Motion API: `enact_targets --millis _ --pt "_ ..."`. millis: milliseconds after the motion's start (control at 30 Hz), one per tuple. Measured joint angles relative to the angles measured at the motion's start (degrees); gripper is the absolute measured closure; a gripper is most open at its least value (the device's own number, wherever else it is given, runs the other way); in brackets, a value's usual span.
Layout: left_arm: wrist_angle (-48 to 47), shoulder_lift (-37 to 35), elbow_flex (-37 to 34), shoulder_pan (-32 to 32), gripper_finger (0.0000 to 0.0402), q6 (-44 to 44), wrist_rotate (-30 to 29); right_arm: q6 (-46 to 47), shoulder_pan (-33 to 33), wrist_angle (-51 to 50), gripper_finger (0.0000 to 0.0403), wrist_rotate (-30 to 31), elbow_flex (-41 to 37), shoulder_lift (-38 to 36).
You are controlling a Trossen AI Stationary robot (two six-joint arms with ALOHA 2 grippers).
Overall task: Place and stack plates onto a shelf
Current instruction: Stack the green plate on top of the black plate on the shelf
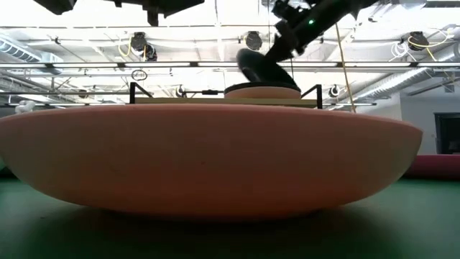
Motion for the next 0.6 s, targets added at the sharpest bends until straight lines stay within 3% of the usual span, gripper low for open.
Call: enact_targets --millis 200,600 --pt "-0.41 0.00 0.00 -0.78 0.0266 -0.37 0.49 0.17 0.96 -0.76 0.0396 0.03 1.01 3.64" --pt "-1.28 0.00 0.00 -1.02 0.0266 -0.60 0.55 1.29 3.10 -7.97 0.0364 2.91 0.94 3.22"
